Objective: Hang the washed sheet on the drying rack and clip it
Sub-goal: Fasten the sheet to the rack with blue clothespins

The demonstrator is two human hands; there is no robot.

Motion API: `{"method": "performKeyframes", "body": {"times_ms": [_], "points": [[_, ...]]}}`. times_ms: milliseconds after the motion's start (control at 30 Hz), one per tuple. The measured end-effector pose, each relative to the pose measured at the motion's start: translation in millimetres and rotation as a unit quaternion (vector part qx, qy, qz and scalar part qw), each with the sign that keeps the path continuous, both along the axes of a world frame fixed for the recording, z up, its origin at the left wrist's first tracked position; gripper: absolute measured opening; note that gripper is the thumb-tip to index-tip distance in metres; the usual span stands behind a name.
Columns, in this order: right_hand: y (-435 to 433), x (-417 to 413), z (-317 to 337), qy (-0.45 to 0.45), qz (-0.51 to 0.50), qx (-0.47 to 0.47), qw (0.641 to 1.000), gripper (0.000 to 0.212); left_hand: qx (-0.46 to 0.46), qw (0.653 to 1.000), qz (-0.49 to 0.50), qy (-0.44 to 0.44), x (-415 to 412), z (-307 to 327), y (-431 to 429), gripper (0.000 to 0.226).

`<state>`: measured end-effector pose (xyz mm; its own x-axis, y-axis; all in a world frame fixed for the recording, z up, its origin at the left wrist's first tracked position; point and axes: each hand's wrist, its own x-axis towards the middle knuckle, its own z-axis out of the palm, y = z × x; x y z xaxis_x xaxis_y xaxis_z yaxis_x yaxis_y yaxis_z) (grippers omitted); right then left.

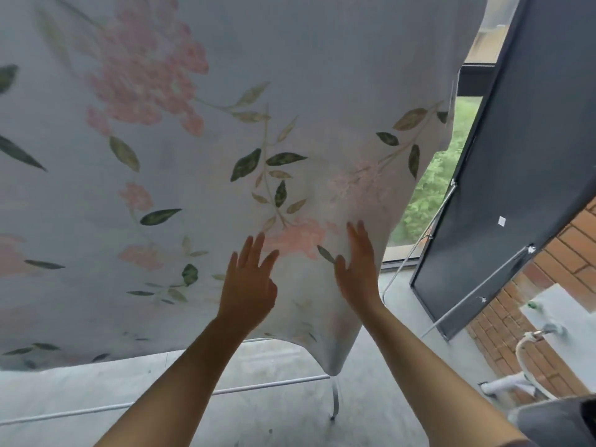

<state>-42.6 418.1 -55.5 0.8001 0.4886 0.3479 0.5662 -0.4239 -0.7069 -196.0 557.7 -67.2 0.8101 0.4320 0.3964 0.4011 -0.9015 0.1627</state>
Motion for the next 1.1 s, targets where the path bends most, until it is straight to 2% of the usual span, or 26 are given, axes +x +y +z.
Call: {"method": "performKeyframes", "body": {"times_ms": [67, 100, 133, 167, 200, 233, 267, 300, 433, 533, 600, 700, 800, 867, 900, 933, 967, 1000, 1033, 1067, 1100], "points": [[28.3, 11.4, 21.5, -0.124, -0.037, -0.002, 0.992, 0.068, 0.046, 0.998, 0.016, -0.042, 20.8, 26.3, 21.7, 0.057], [38.7, 17.5, 21.7, -0.170, -0.053, -0.058, 0.982, 0.070, 0.046, 0.999, 0.026, -0.008, 29.7, 32.5, 32.5, 0.060], [45.0, 23.6, 13.3, -0.169, -0.038, -0.152, 0.973, 0.070, 0.029, 0.996, 0.041, 0.072, 36.7, 31.0, 44.0, 0.062], [46.7, 28.0, -4.2, -0.106, 0.003, -0.274, 0.956, 0.067, -0.005, 0.982, 0.058, 0.178, 39.6, 22.8, 52.5, 0.061], [43.0, 27.9, -27.1, 0.004, 0.064, -0.402, 0.913, 0.061, -0.055, 0.953, 0.081, 0.285, 38.7, 10.0, 58.5, 0.060], [35.6, 22.4, -50.0, 0.114, 0.118, -0.503, 0.848, 0.054, -0.103, 0.919, 0.104, 0.365, 34.7, -6.6, 62.1, 0.057], [25.6, 14.5, -73.7, 0.174, 0.140, -0.548, 0.806, 0.051, -0.138, 0.896, 0.115, 0.406, 27.8, -23.7, 62.3, 0.055], [15.2, 5.4, -95.0, 0.185, 0.142, -0.555, 0.799, 0.052, -0.164, 0.886, 0.114, 0.418, 18.7, -40.6, 60.0, 0.053], [-0.4, -24.6, -134.0, 0.182, 0.165, -0.494, 0.834, 0.057, -0.230, 0.898, 0.097, 0.362, -15.8, -77.9, 39.2, 0.051], [8.2, -36.5, -127.3, 0.189, 0.167, -0.382, 0.889, 0.056, -0.248, 0.934, 0.121, 0.227, -37.3, -80.9, 24.8, 0.047], [18.8, -41.6, -114.7, 0.163, 0.178, -0.317, 0.917, 0.056, -0.250, 0.952, 0.129, 0.122, -53.3, -80.7, 18.1, 0.045], [48.3, -50.8, -85.7, 0.060, 0.193, -0.261, 0.944, 0.060, -0.214, 0.964, 0.154, 0.034, -77.7, -76.6, 31.8, 0.050], [99.5, -60.9, -43.2, -0.081, 0.173, -0.127, 0.973, 0.066, -0.120, 0.975, 0.177, -0.054, -87.3, -41.6, 67.5, 0.061], [143.8, -66.9, -17.0, -0.173, 0.143, -0.059, 0.973, 0.066, -0.047, 0.972, 0.205, -0.108, -87.4, -14.4, 103.6, 0.062], [165.2, -67.9, -9.6, -0.219, 0.127, -0.070, 0.965, 0.066, -0.025, 0.970, 0.223, -0.096, -89.1, -6.5, 125.0, 0.065], [184.1, -68.7, -8.8, -0.247, 0.122, -0.129, 0.953, 0.068, -0.028, 0.971, 0.233, -0.035, -92.7, 3.0, 144.8, 0.068], [198.6, -67.8, -14.5, -0.238, 0.129, -0.223, 0.937, 0.070, -0.062, 0.967, 0.241, 0.059, -97.8, 2.9, 166.4, 0.068], [209.3, -69.2, -27.2, -0.177, 0.146, -0.328, 0.916, 0.070, -0.137, 0.946, 0.236, 0.173, -105.1, -4.7, 187.0, 0.067], [213.7, -74.6, -41.0, -0.082, 0.164, -0.425, 0.886, 0.067, -0.236, 0.902, 0.229, 0.280, -113.7, -11.4, 202.0, 0.065], [215.9, -85.3, -55.4, 0.005, 0.177, -0.487, 0.855, 0.064, -0.312, 0.857, 0.218, 0.347, -125.0, -19.6, 215.3, 0.062], [217.5, -106.6, -68.0, 0.039, 0.185, -0.513, 0.837, 0.061, -0.335, 0.848, 0.204, 0.355, -143.4, -28.7, 227.8, 0.059]]}}
